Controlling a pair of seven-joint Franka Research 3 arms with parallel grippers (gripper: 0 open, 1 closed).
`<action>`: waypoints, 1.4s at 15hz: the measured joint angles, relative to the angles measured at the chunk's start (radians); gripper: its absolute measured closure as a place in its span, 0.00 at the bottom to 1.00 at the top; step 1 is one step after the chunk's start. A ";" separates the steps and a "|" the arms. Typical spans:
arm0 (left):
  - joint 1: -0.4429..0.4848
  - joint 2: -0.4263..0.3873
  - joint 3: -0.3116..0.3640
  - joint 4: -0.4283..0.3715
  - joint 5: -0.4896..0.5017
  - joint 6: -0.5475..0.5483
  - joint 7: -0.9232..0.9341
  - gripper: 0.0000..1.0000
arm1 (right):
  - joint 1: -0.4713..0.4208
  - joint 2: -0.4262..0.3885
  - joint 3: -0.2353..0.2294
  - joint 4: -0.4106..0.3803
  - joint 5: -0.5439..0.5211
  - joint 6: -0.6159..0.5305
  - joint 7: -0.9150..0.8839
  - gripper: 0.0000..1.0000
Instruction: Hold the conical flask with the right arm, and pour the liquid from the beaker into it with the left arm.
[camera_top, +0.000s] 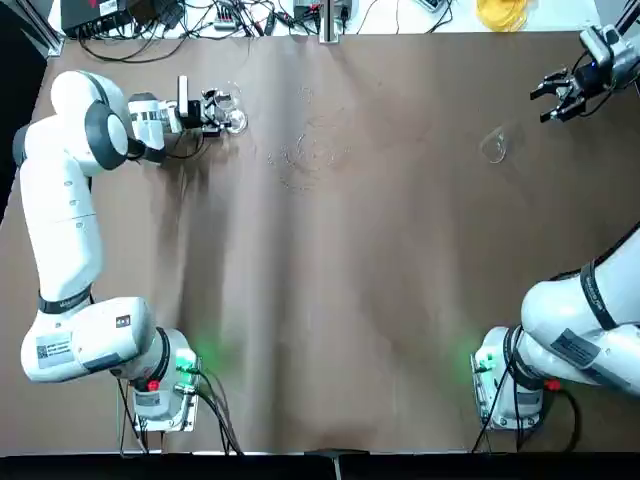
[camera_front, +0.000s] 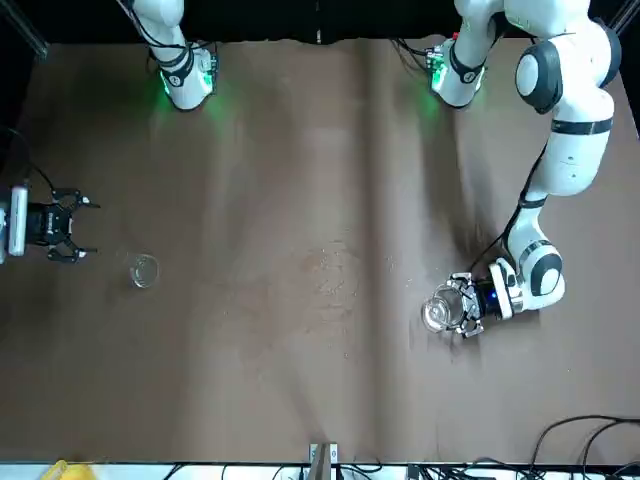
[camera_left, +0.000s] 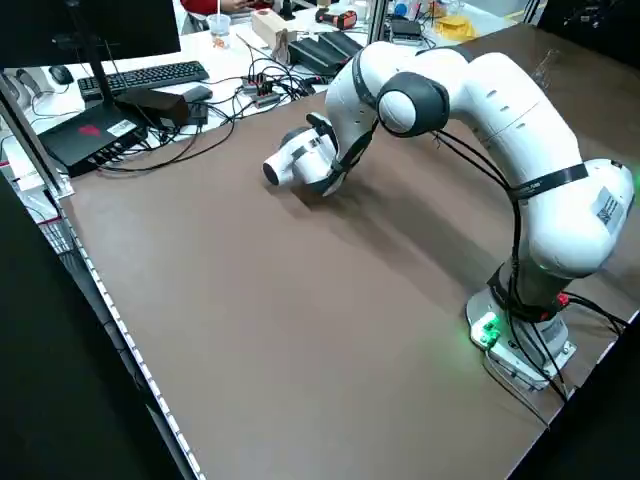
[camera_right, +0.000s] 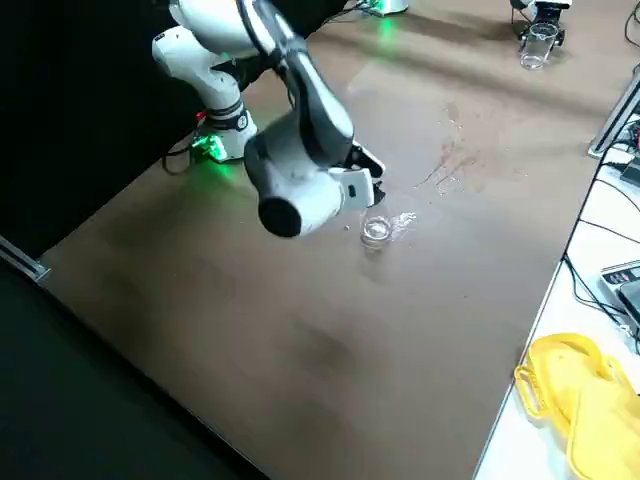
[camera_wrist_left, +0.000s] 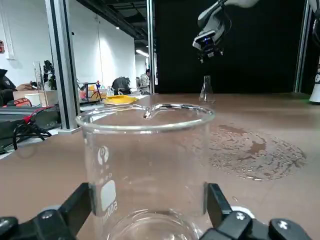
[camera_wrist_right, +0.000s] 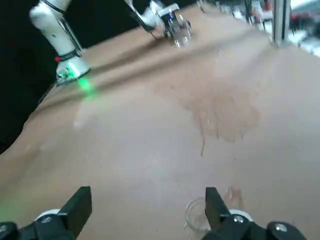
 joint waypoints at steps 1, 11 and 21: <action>-0.002 0.002 0.000 0.000 -0.005 0.000 0.000 0.00 | -0.009 0.026 0.000 0.000 0.028 -0.013 -0.063 0.00; -0.038 0.017 0.000 0.000 -0.090 0.005 0.000 0.00 | -0.060 0.207 0.005 0.001 0.233 -0.032 -0.394 0.01; -0.058 0.021 0.000 -0.001 -0.116 0.016 0.000 0.00 | -0.058 0.306 0.014 0.001 0.297 -0.034 -0.511 0.14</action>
